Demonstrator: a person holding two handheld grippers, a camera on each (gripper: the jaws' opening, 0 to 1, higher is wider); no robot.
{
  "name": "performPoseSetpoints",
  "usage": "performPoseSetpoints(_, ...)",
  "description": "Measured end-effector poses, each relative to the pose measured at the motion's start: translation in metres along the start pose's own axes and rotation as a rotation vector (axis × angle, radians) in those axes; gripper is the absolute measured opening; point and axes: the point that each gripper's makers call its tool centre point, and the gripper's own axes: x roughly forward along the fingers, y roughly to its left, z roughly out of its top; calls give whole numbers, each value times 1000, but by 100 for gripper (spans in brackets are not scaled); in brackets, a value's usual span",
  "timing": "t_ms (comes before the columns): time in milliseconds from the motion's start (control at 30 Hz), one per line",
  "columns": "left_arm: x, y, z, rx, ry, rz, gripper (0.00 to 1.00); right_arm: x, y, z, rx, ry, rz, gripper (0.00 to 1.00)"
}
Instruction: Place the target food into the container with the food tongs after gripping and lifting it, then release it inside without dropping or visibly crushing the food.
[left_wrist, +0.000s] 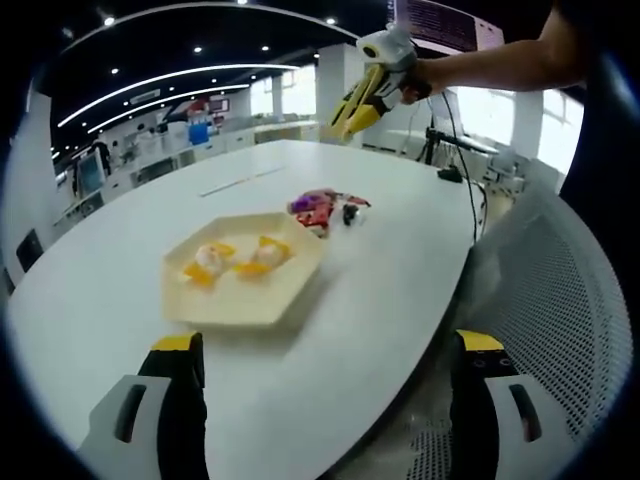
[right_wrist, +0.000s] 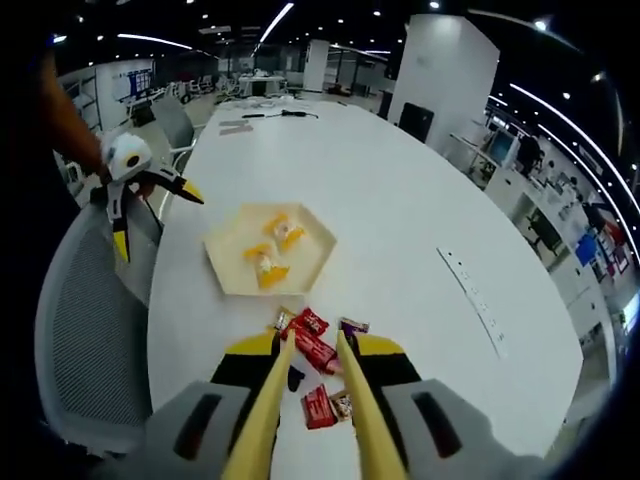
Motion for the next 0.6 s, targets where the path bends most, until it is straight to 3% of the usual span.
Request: performPoseSetpoints(600,1,0,-3,2,17,0,99,17,11,-14,-1,-20,27,26)
